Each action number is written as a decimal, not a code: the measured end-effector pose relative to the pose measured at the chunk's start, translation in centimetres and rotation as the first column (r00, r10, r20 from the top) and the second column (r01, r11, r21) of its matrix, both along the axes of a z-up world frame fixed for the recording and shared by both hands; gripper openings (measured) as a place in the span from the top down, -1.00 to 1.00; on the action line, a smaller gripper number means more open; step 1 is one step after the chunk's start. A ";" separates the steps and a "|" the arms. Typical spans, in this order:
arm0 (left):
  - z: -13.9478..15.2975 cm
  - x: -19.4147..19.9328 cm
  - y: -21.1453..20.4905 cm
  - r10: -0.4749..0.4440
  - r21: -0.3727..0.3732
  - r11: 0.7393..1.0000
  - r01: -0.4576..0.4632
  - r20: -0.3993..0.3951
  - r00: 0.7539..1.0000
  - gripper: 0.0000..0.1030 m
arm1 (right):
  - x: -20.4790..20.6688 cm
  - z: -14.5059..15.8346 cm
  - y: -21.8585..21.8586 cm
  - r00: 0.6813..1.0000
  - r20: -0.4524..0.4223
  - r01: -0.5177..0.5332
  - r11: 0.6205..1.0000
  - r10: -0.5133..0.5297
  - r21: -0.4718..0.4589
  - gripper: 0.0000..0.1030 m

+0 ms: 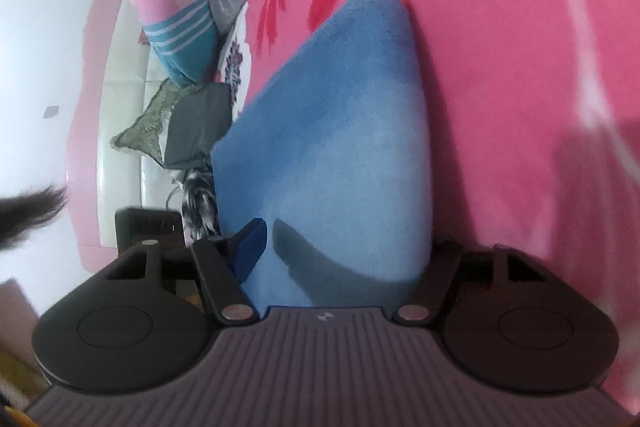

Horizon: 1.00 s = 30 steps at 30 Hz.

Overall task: Fold clothes
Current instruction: 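Lift the jeans bundle off the bedspread with both grippers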

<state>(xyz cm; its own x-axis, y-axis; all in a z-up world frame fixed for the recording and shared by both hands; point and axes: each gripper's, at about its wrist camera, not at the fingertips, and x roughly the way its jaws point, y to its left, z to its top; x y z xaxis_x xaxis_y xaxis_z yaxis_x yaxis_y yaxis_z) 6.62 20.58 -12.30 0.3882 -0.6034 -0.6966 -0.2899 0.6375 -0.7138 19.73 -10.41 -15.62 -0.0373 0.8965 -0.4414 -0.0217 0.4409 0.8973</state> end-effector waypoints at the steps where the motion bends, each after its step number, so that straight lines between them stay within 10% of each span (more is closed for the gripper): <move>1: 0.1 -0.3 0.1 0.023 -0.004 1.000 -0.023 -0.002 1.000 -0.65 | 0.2 0.0 0.5 1.000 0.009 0.003 1.000 -0.003 0.008 -0.25; 7: 2.0 -1.7 -0.2 0.090 0.004 0.996 -0.090 0.012 0.996 -0.49 | -1.2 2.0 -0.2 0.999 0.039 0.014 1.000 -0.014 0.010 0.26; 21: 5.6 -5.7 -8.2 0.078 -0.058 0.995 -0.075 0.039 0.996 -0.34 | -6.7 7.6 -7.1 0.994 0.108 0.034 0.998 -0.029 -0.046 0.27; 30: 17.2 -7.8 -14.4 -0.055 -0.013 0.998 0.057 0.118 0.992 -0.34 | -13.7 17.8 -14.1 0.976 0.178 0.134 0.991 -0.129 -0.015 0.28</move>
<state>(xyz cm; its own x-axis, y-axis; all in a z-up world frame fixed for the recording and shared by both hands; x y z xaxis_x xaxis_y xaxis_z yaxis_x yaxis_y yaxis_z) -1.14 6.21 4.87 0.4319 -0.6371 -0.6384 -0.1677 0.6388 -0.7509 6.08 -24.51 2.17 0.1603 0.8764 -0.4541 -0.1189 0.4738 0.8726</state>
